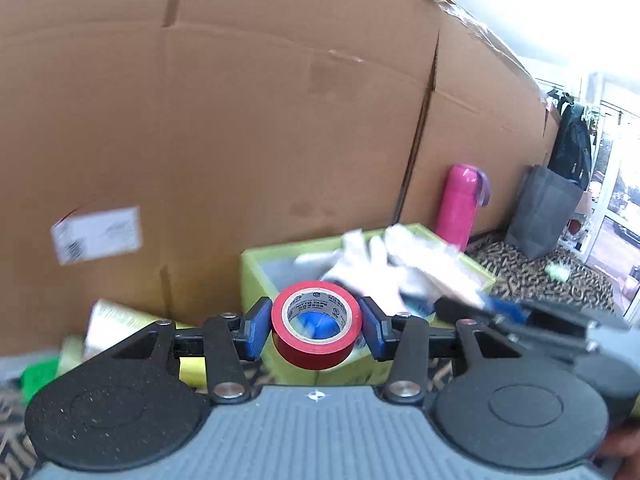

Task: Organize objects
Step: 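Lower the red tape and toothpick bag into the lime-green box, open both tools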

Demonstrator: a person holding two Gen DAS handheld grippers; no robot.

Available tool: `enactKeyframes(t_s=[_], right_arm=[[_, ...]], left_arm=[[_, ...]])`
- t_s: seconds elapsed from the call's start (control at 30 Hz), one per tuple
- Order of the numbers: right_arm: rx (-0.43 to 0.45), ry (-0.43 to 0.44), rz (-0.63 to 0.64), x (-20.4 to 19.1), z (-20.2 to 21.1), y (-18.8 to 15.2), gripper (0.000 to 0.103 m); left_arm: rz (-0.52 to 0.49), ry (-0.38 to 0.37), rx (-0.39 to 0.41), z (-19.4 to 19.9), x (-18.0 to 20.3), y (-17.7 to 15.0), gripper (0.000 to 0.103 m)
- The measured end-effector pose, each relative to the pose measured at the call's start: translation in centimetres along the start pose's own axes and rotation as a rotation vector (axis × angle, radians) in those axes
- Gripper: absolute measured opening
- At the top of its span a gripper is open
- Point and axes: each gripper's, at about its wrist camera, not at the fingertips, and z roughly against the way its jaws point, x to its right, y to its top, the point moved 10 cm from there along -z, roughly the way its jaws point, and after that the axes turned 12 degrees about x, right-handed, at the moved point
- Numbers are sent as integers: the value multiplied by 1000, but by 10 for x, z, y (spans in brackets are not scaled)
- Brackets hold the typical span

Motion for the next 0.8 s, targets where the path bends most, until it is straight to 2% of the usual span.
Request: enactKeyframes(t_s=[0.13,0.3,0.4,0.47,0.5,0.53,0.57,0.6,0.73,0.8], right_arm=[[-20,-33,20,19,-31,-3,23],[-46,-60,20,37,-69,-9,23],[-75,-34,20,37,-88,-19,24],[-107,3,31,35,-100,-29,26],[-121,16,42,33,-102,-34,34],[-125,19,54,33,-100,-39,39],[-117,12,63,34,-97,-41,52],[-102,0,66,35,-94,-43,60],[-67,-20,43,42,-85,-46,75],[-48,-27,56,43,-82,-46,87]], left_arm=[[-4,6,-23,-41,11,9,50],[42,23,-79,-83,11,5,50],[51,31,-110,-98,8,-3,50],[60,30,-126,-103,4,-10,54],[77,25,-136,-104,1,-14,69],[104,30,-140,-102,-4,-17,80],[135,26,-114,-98,-8,-17,80],[153,25,-88,-93,-10,-17,83],[159,43,-76,-82,-15,-22,86],[153,53,-76,-78,-16,-23,86]])
